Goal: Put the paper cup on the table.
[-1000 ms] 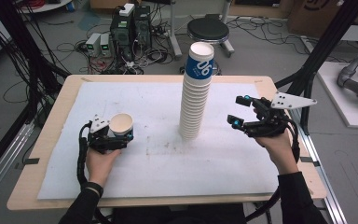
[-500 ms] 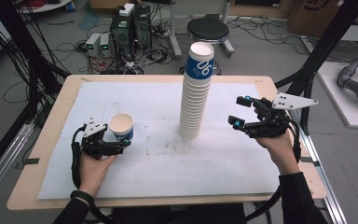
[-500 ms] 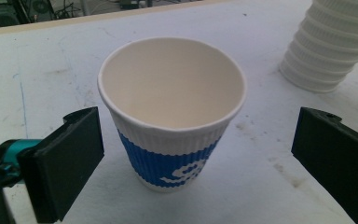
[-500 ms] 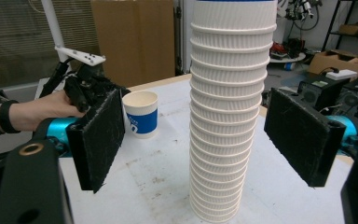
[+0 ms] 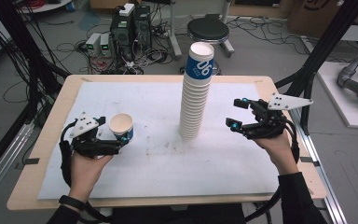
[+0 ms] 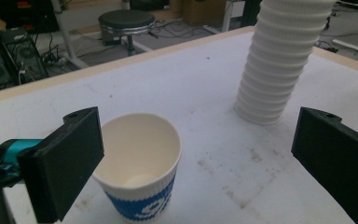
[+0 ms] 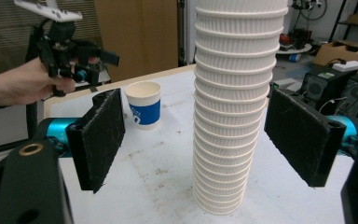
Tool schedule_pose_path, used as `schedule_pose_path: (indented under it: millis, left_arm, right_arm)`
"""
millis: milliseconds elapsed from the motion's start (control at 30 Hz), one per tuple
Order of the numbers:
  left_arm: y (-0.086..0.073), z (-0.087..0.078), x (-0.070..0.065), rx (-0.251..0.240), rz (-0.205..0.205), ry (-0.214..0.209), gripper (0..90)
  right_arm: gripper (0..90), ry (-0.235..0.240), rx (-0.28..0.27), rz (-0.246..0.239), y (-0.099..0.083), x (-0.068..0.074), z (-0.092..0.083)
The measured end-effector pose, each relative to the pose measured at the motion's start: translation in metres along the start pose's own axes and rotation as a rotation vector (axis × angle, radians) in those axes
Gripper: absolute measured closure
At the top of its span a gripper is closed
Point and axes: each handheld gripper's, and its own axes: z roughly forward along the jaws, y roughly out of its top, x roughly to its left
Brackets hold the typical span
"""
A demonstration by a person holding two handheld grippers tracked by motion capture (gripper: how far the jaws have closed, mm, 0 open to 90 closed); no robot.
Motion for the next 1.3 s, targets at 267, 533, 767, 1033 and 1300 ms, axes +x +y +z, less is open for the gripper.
schedule_pose_path:
  millis: [267, 533, 767, 1033, 1300]
  left_arm:
    - [0.035, 0.003, -0.013, -0.025, 0.055, -0.120, 2.2]
    - [0.068, 0.014, -0.032, -0.071, 0.114, -0.230, 2.2]
    - [0.086, 0.028, -0.041, -0.066, 0.143, -0.302, 2.2]
    - [0.086, 0.037, -0.049, -0.073, 0.169, -0.317, 2.2]
    - [0.085, 0.042, -0.053, -0.077, 0.171, -0.350, 2.2]
  right_arm:
    - [19.6, 0.016, 0.029, -0.014, 0.000, 0.002, 0.006]
    - [19.2, 0.024, 0.033, -0.021, 0.003, 0.003, 0.007]
    - [19.2, 0.005, 0.033, -0.015, 0.003, 0.002, 0.008]
    - [19.2, -0.007, 0.026, -0.001, 0.003, 0.002, 0.008]
    - [19.1, -0.016, 0.009, 0.021, 0.003, 0.003, 0.006]
